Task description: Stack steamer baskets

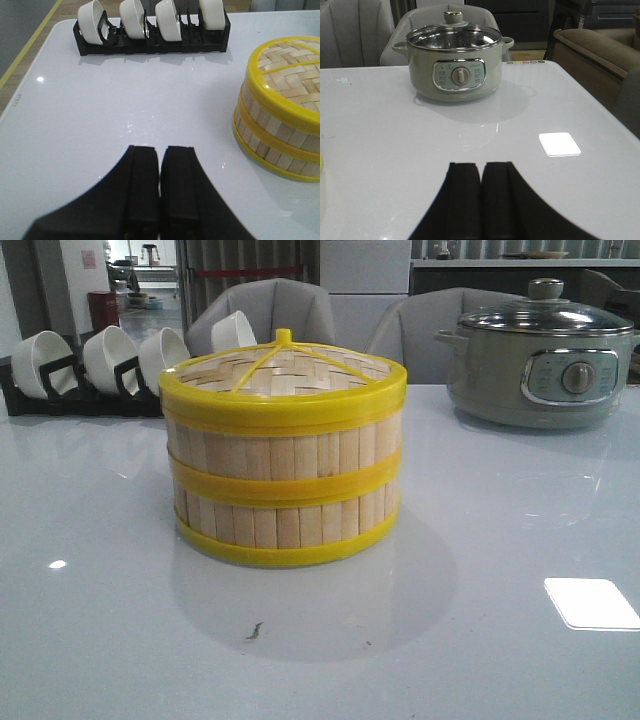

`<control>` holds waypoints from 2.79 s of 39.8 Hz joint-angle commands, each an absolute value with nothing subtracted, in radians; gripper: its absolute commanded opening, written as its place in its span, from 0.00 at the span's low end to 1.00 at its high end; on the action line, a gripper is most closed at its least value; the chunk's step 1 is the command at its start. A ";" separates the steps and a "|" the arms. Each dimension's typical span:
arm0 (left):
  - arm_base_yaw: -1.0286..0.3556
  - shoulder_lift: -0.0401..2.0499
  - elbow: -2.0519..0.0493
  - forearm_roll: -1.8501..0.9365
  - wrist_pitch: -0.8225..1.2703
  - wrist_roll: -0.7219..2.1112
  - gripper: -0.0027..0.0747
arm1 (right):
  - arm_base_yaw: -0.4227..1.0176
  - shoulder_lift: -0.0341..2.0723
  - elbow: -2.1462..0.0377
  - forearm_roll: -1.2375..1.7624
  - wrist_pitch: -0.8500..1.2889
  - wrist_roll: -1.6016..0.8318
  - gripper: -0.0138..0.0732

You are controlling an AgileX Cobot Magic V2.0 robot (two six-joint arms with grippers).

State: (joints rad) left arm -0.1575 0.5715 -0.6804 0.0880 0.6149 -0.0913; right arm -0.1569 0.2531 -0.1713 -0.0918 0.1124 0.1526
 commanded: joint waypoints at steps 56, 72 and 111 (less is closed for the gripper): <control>-0.160 -0.021 -0.002 0.000 -0.070 -0.099 0.15 | -0.163 0.260 -0.201 -0.105 0.034 0.150 0.21; -0.160 -0.017 0.007 0.000 -0.037 -0.099 0.15 | -0.163 0.261 -0.201 -0.105 0.034 0.150 0.21; -0.160 -0.017 0.007 0.037 -0.099 -0.086 0.15 | -0.163 0.261 -0.201 -0.105 0.034 0.150 0.21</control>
State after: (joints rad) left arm -0.1575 -0.0044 0.0071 0.0377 -0.0156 -0.0847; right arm -0.1569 0.2531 -0.1713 -0.0918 0.1211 0.1526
